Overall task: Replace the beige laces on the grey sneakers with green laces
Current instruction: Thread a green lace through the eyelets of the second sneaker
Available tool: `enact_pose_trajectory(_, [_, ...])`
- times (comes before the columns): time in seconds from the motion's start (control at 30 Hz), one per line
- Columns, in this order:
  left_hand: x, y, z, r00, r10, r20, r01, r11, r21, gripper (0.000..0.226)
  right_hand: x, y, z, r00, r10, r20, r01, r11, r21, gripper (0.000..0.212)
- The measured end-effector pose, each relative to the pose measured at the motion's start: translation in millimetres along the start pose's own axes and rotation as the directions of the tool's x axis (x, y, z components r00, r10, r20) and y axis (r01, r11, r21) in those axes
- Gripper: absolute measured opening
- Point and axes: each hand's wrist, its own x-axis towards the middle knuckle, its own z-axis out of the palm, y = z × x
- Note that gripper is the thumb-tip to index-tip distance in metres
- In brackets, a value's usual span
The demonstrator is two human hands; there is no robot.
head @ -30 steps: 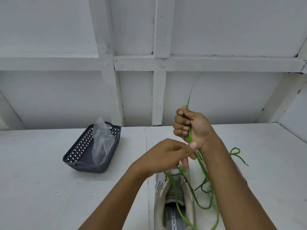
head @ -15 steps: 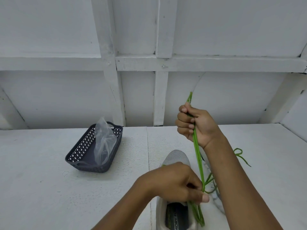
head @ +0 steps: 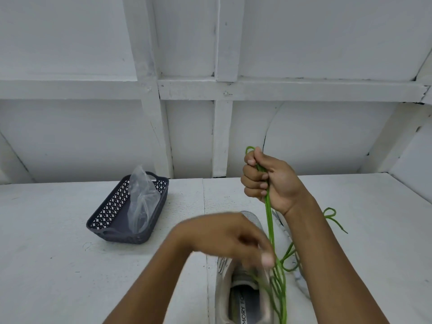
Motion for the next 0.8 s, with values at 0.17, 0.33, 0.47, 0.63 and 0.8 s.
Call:
enact_pose_trajectory(0.17, [4, -20, -35, 0.736, -0.321, -0.596, -0.130, 0.797, -0.590, 0.038, -6, 5, -3, 0.998, 0.020, 0.059, -0.010, 0.984, -0.176, 0.035])
enact_pose_trajectory(0.33, [24, -8, -47, 0.614, -0.409, -0.675, -0.164, 0.771, -0.615, 0.041, -8, 17, 2, 0.978, 0.165, 0.129, -0.104, 0.916, -0.387, 0.037])
enact_pose_trajectory(0.47, [33, -3, -47, 0.499, -0.396, -0.771, -0.397, 0.686, -0.609, 0.019, -9, 20, 2, 0.972, 0.204, 0.115, -0.131, 0.881, -0.456, 0.040])
enact_pose_trajectory(0.63, [30, -9, -43, 0.402, -0.261, -0.877, -0.467, 0.766, -0.442, 0.014, -5, 19, -6, 0.996, -0.027, -0.089, -0.010, 0.923, -0.385, 0.047])
enact_pose_trajectory(0.8, [27, -13, -28, 0.452, -0.205, -0.868, -0.206, 0.923, -0.325, 0.013, 3, 18, -9, 0.950, -0.226, -0.217, 0.115, 0.895, -0.430, 0.052])
